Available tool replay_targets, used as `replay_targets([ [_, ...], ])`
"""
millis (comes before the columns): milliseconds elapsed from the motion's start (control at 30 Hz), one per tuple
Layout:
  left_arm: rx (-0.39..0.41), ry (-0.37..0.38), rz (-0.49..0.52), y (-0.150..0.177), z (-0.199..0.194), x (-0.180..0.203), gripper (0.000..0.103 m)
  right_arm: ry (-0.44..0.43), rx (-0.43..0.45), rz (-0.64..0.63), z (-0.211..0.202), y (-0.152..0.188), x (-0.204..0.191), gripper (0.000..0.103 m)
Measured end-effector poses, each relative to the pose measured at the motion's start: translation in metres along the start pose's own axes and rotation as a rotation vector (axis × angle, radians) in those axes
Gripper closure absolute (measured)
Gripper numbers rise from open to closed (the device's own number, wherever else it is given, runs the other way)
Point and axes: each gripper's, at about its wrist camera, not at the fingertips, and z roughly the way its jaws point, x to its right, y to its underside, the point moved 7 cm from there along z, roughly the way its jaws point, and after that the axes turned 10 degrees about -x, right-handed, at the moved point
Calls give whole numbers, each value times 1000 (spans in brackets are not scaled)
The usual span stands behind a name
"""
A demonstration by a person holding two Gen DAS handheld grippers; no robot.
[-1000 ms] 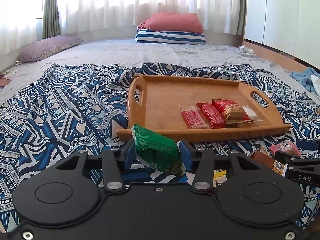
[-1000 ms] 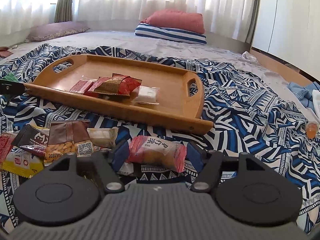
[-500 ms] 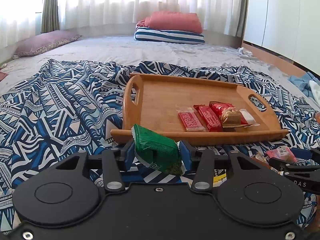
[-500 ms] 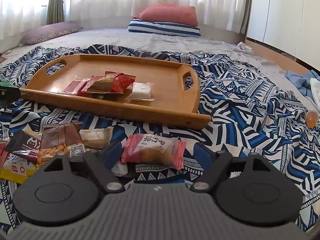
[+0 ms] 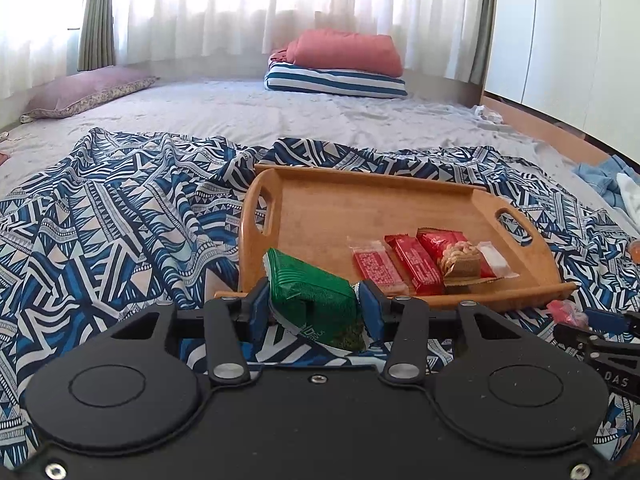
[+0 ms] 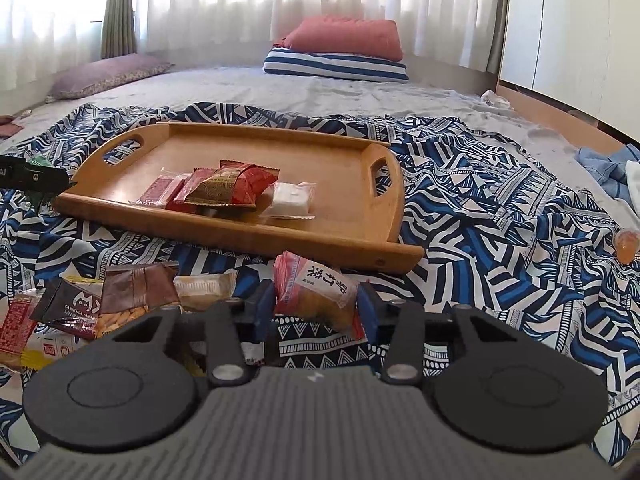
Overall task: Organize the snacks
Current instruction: 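Carry the green packet in the left tool while the right tool carries the pink-and-white packet to the tray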
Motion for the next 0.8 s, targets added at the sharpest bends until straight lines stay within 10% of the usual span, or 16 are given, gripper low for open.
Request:
replay_targets([
  [800, -69, 11, -74, -36, 77, 4, 58, 123, 68, -204, 57, -62, -2, 54],
])
